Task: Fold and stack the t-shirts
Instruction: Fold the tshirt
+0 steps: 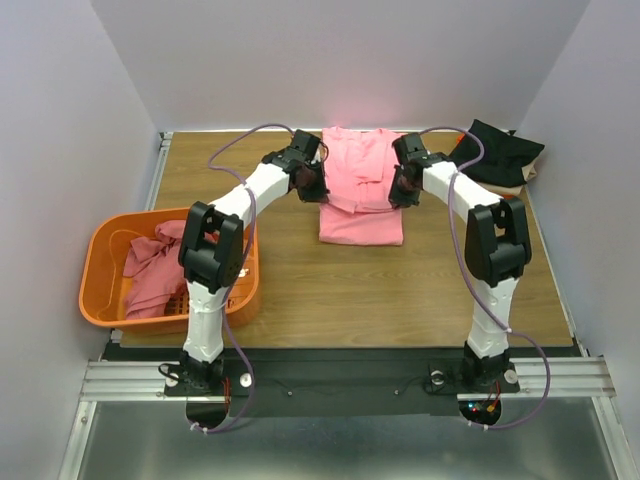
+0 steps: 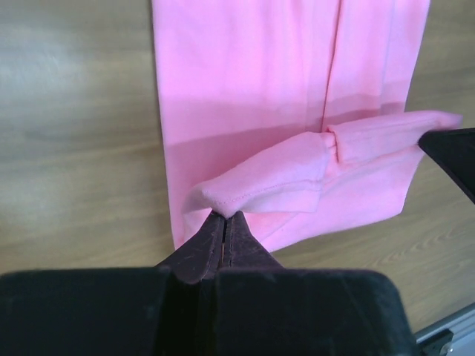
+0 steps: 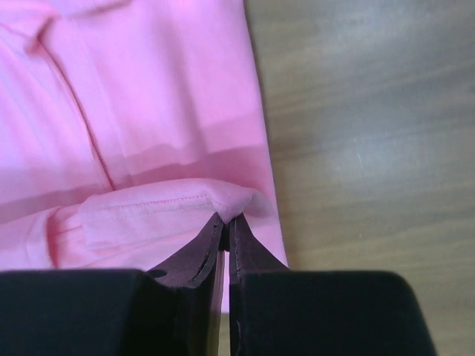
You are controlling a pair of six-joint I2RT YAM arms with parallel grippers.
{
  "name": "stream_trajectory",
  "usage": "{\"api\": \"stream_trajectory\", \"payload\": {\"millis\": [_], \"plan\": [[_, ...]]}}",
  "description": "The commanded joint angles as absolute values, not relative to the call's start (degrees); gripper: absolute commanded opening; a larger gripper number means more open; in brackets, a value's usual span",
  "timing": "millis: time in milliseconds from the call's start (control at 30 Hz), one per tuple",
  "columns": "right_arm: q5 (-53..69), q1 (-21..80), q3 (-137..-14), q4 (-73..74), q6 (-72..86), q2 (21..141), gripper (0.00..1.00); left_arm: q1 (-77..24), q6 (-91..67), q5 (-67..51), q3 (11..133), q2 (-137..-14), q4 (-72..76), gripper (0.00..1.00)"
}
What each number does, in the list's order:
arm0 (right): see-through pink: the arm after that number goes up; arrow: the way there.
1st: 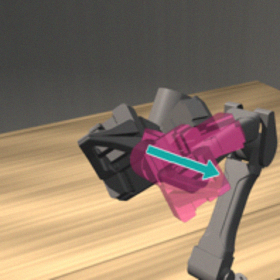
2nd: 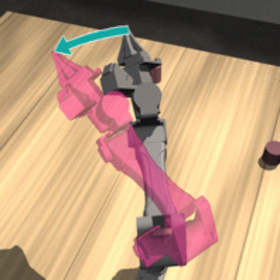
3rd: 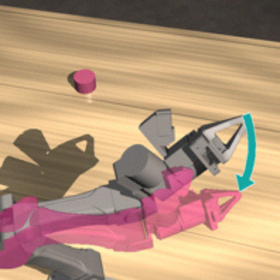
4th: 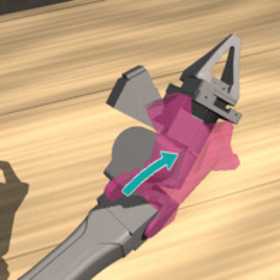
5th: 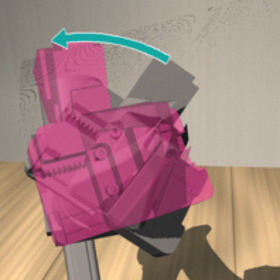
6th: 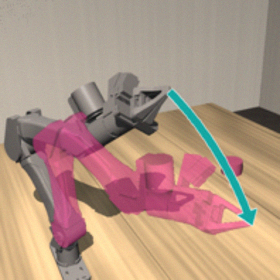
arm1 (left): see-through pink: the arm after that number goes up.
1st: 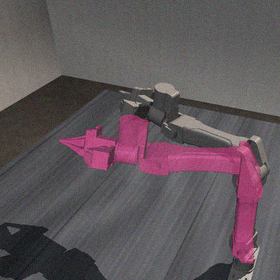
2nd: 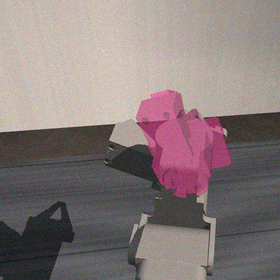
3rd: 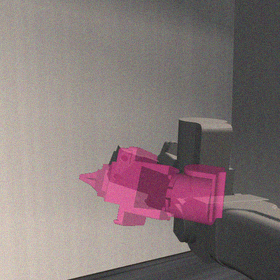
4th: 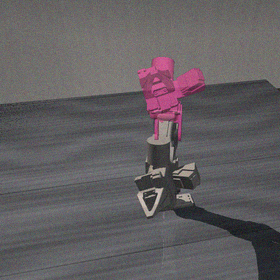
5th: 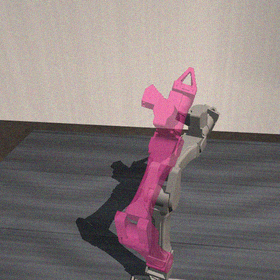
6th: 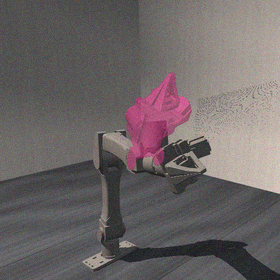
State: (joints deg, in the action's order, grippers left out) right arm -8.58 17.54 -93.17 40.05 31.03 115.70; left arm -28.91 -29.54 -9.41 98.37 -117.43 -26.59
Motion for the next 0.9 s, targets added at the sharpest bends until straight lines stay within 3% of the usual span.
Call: {"api": "stream_trajectory", "payload": {"millis": [0, 533, 867], "plan": [[-7.56, 16.17, -100.00, 39.99, 28.39, 118.03, 0.00, -26.99, -27.68, -12.03, 105.45, -119.43, -29.18, 0.00], [-5.19, 13.01, -113.55, 42.27, 27.86, 128.23, 0.00, -22.24, -25.14, -22.84, 124.70, -133.76, -29.88, 0.00], [-5.01, 12.13, -116.28, 43.50, 27.86, 130.60, 0.00, -22.15, -25.05, -26.81, 128.67, -138.51, -28.04, 0.00]]}}
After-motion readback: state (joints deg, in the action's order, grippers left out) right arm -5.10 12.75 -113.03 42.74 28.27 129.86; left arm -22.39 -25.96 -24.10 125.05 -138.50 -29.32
